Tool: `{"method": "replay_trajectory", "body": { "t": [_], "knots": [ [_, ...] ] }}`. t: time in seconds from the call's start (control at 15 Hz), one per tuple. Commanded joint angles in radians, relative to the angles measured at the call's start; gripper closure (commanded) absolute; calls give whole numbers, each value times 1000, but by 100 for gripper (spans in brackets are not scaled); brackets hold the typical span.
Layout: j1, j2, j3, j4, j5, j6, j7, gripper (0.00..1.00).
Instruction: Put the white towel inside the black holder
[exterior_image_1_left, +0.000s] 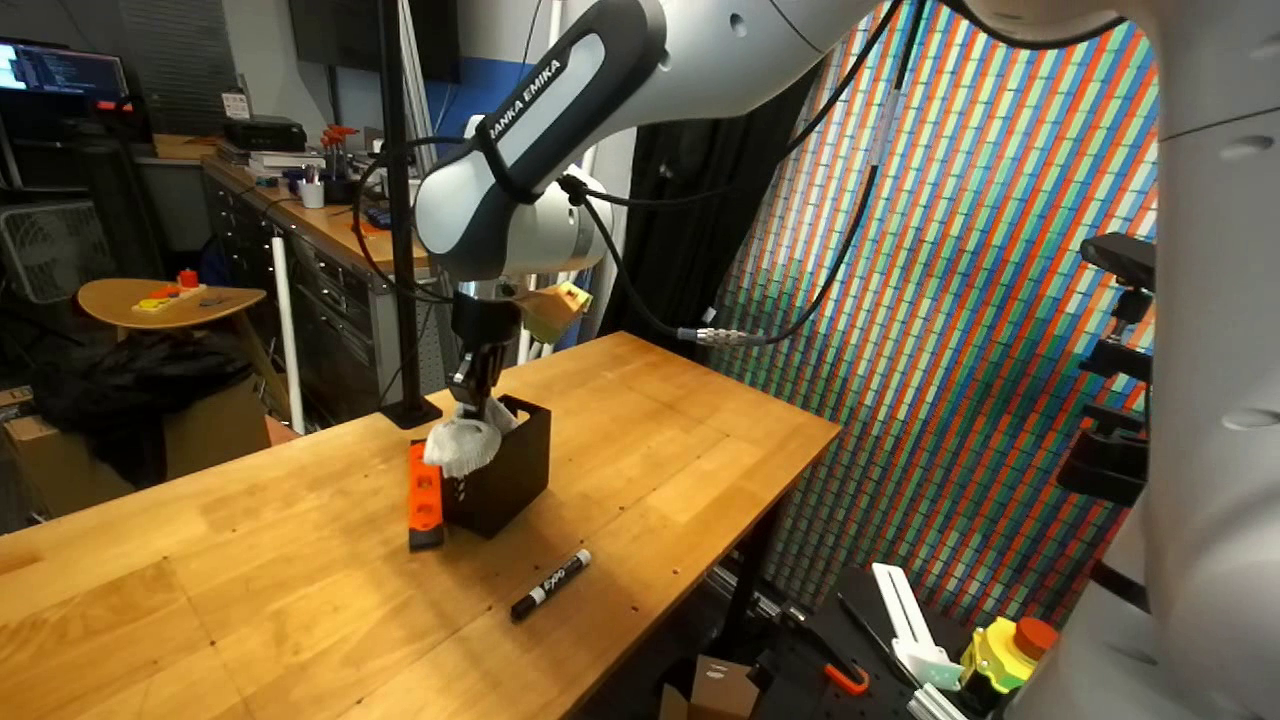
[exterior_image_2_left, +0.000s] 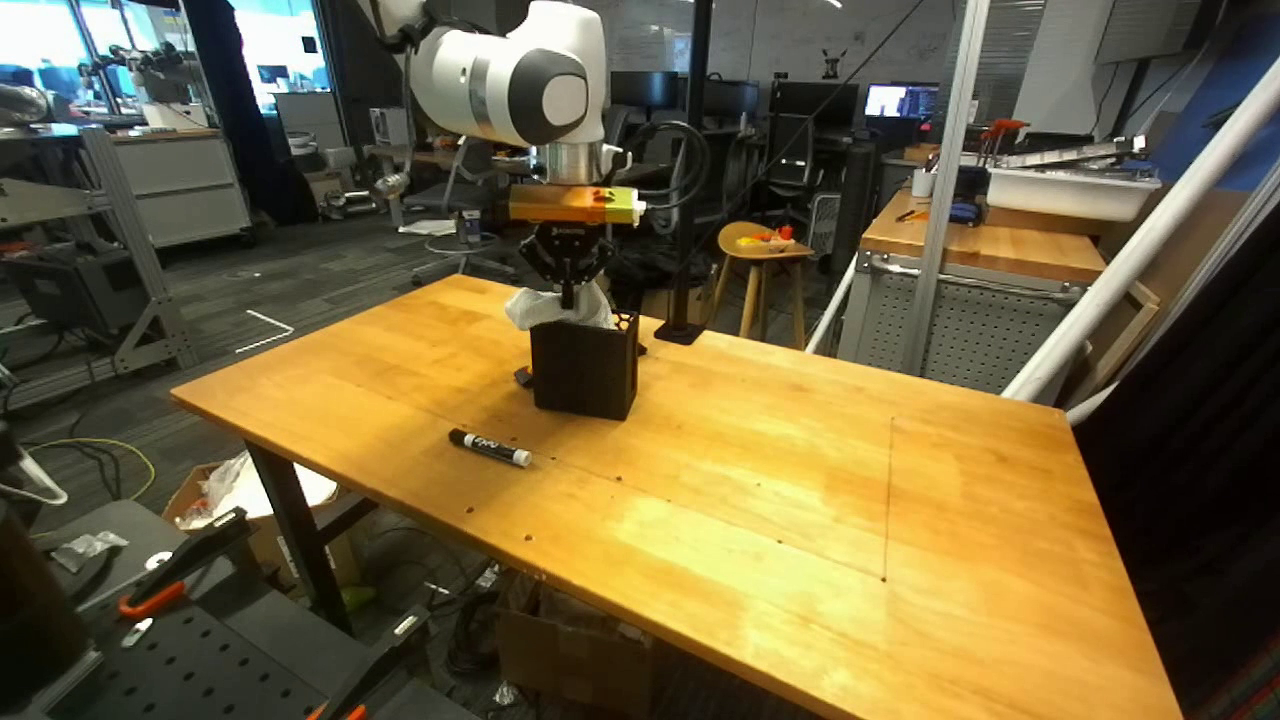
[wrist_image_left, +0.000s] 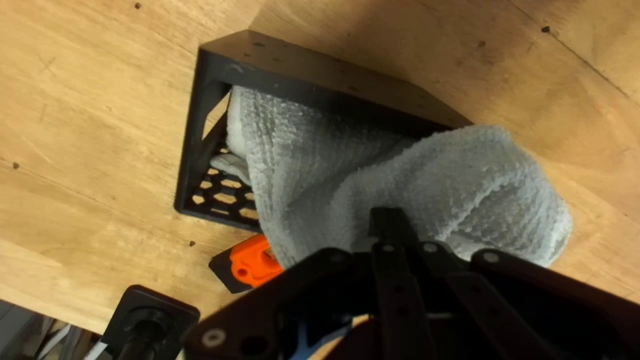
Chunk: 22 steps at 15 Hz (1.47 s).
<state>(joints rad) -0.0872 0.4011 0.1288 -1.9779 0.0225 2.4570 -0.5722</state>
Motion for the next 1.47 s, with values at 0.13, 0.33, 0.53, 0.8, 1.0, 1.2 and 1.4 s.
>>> {"method": "replay_trajectory", "body": {
  "t": [0.13, 0.33, 0.53, 0.8, 1.0, 1.2, 1.4],
  "knots": [
    [-14, 73, 4, 120, 1, -65, -69, 100],
    [-23, 96, 2, 148, 3, -82, -93, 100],
    [-34, 114, 1, 167, 7, -94, -110, 100],
    [-44, 131, -1, 180, 9, -110, -121, 100],
    [-45, 129, -2, 175, 5, -135, -123, 100],
    [-39, 107, 7, 143, 8, -158, -134, 100],
    [-32, 89, 22, 82, 12, -176, -160, 100]
  ]
}}
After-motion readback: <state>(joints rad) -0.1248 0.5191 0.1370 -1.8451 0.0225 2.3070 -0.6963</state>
